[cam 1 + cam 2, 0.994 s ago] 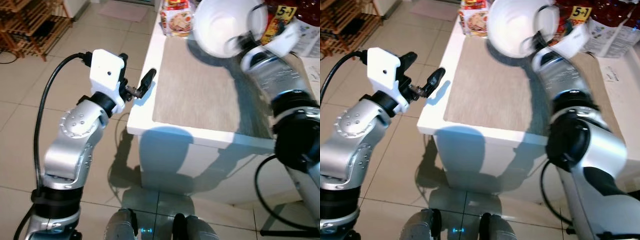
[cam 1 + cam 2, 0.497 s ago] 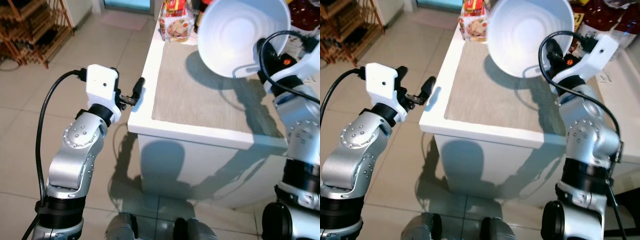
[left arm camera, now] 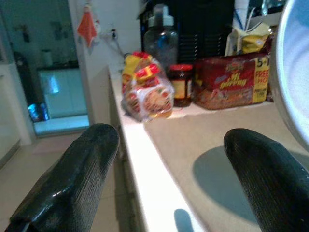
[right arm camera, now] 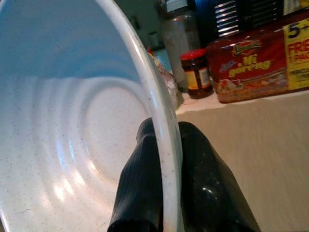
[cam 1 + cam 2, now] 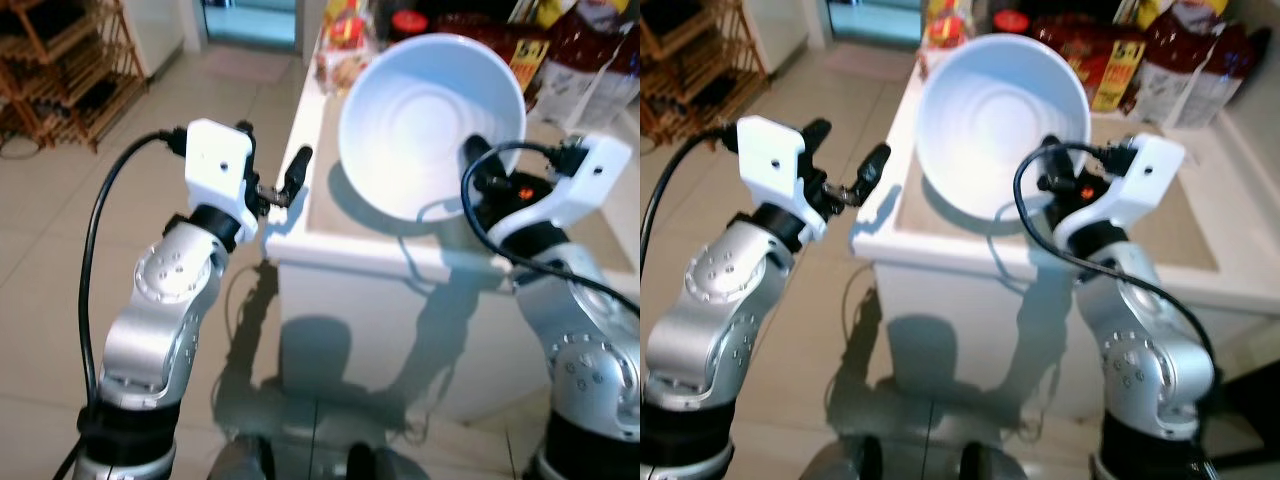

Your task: Setting the table

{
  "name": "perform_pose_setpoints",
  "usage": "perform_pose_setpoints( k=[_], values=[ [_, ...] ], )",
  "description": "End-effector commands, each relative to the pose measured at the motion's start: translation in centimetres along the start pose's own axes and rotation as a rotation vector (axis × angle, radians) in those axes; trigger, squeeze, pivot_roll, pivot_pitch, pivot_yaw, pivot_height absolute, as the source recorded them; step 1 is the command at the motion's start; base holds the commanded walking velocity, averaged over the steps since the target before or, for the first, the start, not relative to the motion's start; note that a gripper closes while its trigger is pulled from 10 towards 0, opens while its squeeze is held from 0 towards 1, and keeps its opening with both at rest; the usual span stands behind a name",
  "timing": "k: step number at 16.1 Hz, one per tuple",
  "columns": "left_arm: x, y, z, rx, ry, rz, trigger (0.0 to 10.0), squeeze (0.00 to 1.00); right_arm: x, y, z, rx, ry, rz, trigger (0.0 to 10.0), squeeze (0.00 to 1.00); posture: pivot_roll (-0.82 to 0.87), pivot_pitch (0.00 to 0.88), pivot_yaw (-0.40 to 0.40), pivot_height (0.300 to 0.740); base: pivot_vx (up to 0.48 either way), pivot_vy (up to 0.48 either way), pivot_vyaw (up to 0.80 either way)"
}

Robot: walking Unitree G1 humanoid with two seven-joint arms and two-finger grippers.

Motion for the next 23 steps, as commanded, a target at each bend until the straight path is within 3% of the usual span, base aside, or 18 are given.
perform_pose_setpoints(
  k=[1,5,8,14,19,23],
  values=[
    [0.3,0.2,-0.6,0.025,-0.003,0.012,10.0,0.00,0.3,0.5,1.4,-0.069,0.026,-0.001,10.0,0.00,0.08,0.046,-0.057,0.740,0.000,0.000,0.00],
    [1.0,0.2,-1.2,0.039,-0.015,0.024,10.0,0.00,-1.3,1.2,0.1,-0.036,-0.011,-0.091,10.0,0.00,0.08,0.041,-0.038,0.740,0.000,0.000,0.00],
    [0.9,-0.2,-1.7,0.058,-0.024,0.012,10.0,0.00,-1.4,1.7,-0.6,-0.020,0.045,-0.105,10.0,0.00,0.07,0.037,-0.019,0.740,0.000,-0.450,0.00],
    [0.8,-0.5,-2.1,0.071,-0.039,-0.003,10.0,0.00,-2.7,2.3,-2.7,0.050,0.062,-0.167,10.0,0.00,0.07,0.035,0.005,0.740,0.000,-0.480,0.00],
    [0.5,-1.2,-2.4,0.088,-0.042,-0.050,10.0,0.00,-3.2,2.8,-2.9,0.058,0.086,-0.182,10.0,0.00,0.08,0.039,0.064,0.740,0.000,-0.480,0.00],
    [1.6,-0.9,-3.3,0.119,-0.041,-0.020,10.0,0.00,-3.5,3.0,-3.8,0.117,0.081,-0.173,10.0,0.00,0.08,0.054,0.062,0.740,0.000,-0.480,0.00]
  ],
)
Point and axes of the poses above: a point about 5 cm out from each wrist's last joint towards the gripper, its own y axis pointing back from the gripper into the wrist, its own z axis along the axis of the wrist's last joint, x = y × z, the point moved 3 cm from there along -y, pointing out of the wrist towards the gripper, and after that the axes turned 8 degrees about y, right-handed, at the moved point
